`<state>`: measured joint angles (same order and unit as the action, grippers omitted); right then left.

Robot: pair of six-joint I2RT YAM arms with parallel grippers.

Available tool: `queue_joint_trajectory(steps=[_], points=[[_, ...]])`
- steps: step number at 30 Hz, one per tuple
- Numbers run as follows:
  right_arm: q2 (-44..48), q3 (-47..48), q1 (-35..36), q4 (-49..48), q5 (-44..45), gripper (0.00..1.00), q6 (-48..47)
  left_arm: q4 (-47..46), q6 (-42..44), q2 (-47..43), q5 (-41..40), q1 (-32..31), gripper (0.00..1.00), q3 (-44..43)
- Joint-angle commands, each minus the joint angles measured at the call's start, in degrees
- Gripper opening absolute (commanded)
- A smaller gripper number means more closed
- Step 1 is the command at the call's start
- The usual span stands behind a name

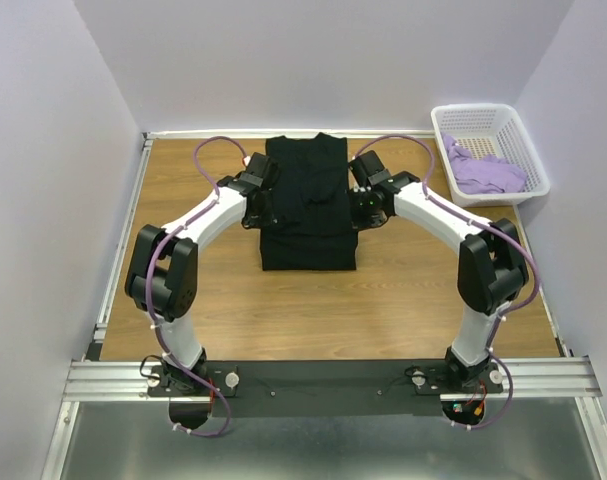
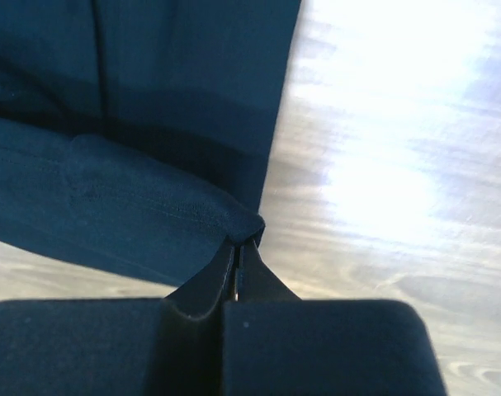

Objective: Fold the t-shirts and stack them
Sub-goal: Fold the tshirt

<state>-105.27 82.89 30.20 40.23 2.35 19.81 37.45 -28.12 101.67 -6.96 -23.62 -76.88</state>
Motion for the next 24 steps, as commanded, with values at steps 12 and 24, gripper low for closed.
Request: queue_joint_trajectory(steps=[12, 24], points=[[-5.2, 2.1, -1.89, -6.56, 4.24, 0.01, -3.9, -11.25, 3.51, 4.68, -4.64, 2.61, 0.0, -0.47], [-8.54, -1.07, -1.98, -12.01, 4.42, 0.01, -5.05, -16.0, 3.25, 6.53, -6.05, 3.23, 0.0, 2.26]])
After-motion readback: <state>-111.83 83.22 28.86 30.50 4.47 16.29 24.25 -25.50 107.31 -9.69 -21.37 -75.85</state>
